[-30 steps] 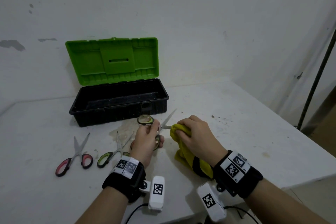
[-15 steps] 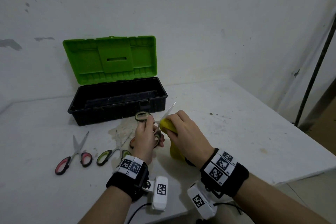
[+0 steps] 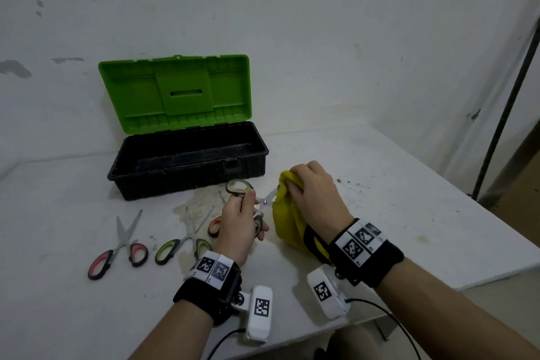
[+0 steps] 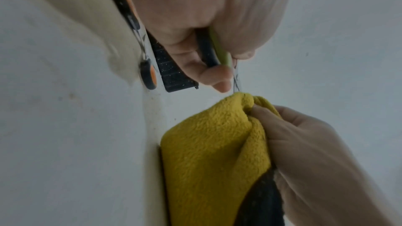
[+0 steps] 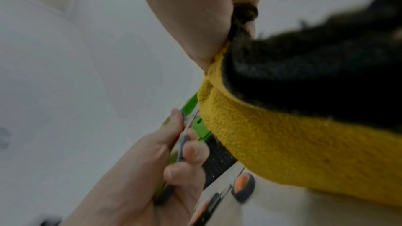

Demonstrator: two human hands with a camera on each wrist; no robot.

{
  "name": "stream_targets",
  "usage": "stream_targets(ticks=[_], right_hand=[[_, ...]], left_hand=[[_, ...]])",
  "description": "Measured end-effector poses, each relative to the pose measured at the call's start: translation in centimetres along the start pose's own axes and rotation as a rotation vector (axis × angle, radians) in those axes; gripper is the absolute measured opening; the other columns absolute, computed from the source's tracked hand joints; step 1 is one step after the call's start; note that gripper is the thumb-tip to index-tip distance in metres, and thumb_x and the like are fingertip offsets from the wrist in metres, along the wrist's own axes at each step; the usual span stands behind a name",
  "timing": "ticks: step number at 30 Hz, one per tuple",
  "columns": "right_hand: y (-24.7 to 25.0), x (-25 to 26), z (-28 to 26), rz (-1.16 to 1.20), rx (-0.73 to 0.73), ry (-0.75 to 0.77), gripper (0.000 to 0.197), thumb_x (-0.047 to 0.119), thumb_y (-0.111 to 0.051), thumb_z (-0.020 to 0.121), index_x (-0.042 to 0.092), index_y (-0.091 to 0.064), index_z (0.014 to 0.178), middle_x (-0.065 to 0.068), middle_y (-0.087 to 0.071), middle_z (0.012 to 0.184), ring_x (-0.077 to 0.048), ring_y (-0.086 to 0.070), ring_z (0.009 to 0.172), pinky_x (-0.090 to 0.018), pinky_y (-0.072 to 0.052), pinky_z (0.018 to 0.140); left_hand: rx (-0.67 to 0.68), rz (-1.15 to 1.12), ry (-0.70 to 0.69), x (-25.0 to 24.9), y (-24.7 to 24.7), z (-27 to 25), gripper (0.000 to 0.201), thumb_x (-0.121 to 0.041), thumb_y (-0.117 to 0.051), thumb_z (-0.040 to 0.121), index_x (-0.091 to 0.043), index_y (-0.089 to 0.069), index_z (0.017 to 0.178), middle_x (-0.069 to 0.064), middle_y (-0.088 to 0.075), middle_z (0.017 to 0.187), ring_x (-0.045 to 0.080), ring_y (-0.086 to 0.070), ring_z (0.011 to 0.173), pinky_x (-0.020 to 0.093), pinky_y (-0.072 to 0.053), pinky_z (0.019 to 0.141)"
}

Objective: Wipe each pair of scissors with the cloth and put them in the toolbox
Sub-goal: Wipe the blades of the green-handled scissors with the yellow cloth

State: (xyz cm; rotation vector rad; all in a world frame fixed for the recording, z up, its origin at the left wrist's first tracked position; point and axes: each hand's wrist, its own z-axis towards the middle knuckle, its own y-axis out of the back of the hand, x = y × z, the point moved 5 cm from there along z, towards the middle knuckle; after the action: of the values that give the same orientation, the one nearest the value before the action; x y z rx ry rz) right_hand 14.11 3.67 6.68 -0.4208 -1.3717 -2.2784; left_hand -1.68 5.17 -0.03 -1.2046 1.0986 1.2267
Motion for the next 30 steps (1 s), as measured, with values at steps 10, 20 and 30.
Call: stream_targets(ticks=[10, 20, 30], right_hand=[[-0.7, 2.7, -2.7, 0.009, 0.086, 0.137, 0.022, 0.022, -0.051, 0.099, 0.013, -0.063, 0.116, -0.004, -0.051, 0.11, -0.02, -0.055, 0.087, -0.028, -0.048, 0.076], [1.0, -0.5, 0.4, 0.032, -0.025, -0.061, 0.019, 0.022, -0.057, 0.095, 0.015, -0.066, 0.11, -0.003, -0.054, 0.101, -0.021, -0.054, 0.091, -0.022, -0.036, 0.077], [-1.5, 4.4, -1.3, 0.087, -0.013, 0.102, 0.016, 0.02, -0.06, 0.093, 0.013, -0.066, 0.105, -0.005, -0.056, 0.101, -0.022, -0.057, 0.087, -0.032, -0.049, 0.079]], left_hand=[[-0.01, -0.014, -0.003, -0.8, -0.5, 0.0, 0.032, -0.035, -0.041, 0.106, -0.007, -0.052, 0.095, 0.011, -0.053, 0.069, 0.012, -0.055, 0.046, 0.026, -0.043, 0.04], [-0.054, -0.003, -0.006, -0.5, 1.4, 0.1, 0.035, -0.036, -0.043, 0.106, -0.006, -0.053, 0.093, 0.013, -0.053, 0.068, 0.015, -0.056, 0.045, 0.025, -0.04, 0.037], [-0.019, -0.007, -0.026, -1.8, 1.8, 0.0, 0.031, -0.037, -0.044, 0.105, -0.011, -0.051, 0.09, 0.007, -0.053, 0.071, 0.017, -0.054, 0.046, 0.029, -0.042, 0.04]])
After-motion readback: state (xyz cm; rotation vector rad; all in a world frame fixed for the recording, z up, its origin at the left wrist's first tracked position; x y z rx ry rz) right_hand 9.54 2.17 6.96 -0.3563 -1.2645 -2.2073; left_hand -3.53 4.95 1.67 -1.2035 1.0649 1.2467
